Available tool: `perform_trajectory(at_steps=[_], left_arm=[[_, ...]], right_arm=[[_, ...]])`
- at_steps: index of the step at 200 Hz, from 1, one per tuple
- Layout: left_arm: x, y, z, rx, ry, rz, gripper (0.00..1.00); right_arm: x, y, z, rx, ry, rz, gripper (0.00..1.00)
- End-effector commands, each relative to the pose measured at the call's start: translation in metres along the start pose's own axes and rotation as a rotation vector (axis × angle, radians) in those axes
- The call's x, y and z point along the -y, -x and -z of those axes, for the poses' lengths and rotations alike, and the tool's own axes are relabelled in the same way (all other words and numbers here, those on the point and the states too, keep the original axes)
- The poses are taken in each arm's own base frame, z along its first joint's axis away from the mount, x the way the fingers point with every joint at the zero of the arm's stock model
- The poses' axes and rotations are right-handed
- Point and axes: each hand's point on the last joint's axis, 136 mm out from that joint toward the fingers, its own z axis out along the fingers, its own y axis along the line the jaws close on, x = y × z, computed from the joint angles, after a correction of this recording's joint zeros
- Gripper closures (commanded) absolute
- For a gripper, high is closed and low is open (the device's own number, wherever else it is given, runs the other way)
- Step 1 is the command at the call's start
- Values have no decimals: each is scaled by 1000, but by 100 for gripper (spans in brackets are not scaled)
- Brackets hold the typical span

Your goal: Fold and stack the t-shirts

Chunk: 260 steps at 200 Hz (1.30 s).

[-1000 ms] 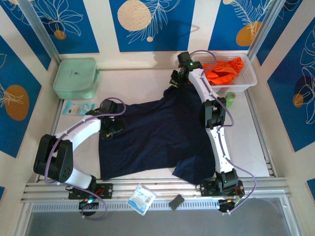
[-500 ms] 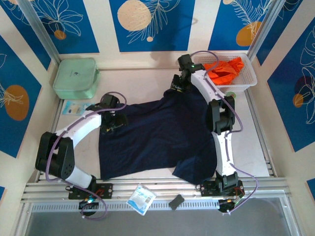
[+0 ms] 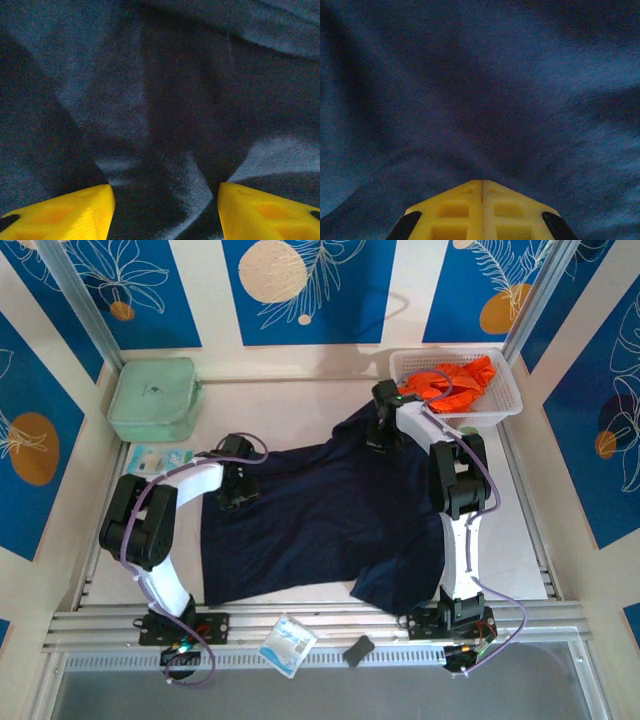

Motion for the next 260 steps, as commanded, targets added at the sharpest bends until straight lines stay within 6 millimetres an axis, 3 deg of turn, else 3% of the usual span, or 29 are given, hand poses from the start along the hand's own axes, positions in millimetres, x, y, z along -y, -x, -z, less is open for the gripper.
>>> perform_trajectory(at_steps=[1, 38, 80, 105, 119, 136, 150, 167, 185, 204, 232, 260], left_arm=[[-13, -1, -15, -1, 69, 5, 42], [-22, 4, -24, -10, 84, 19, 43], [-23, 17, -29, -10, 85, 24, 43], [-22, 13, -27, -23, 75, 30, 44], [-24, 5, -25, -38, 68, 38, 44], [-29, -8, -21, -56, 62, 51, 44], [-32, -15, -13, -57, 53, 58, 43], [-31, -15, 3, -36, 32, 53, 35], [-27, -7, 25, 5, 9, 43, 27], [-21, 6, 49, 46, -11, 29, 22], [-8, 20, 72, 83, -50, 13, 18], [1, 25, 72, 80, -73, 5, 17]], right_arm=[[18, 5, -14, -2, -75, 0, 100], [42, -28, -21, -71, -154, 13, 100], [59, -80, -8, -144, -146, 18, 100], [69, -109, 1, -174, -167, 34, 100], [74, -117, 5, -173, -175, 33, 100], [73, -112, 13, -139, -162, 43, 100], [62, -102, 25, -108, -125, 67, 100], [41, -85, 47, -43, -85, 124, 88], [9, -71, 71, 26, -18, 213, 76], [-25, -72, 84, -4, 77, 253, 74], [-70, -84, 78, -92, 186, 263, 61], [-109, -87, 58, -166, 290, 203, 55]])
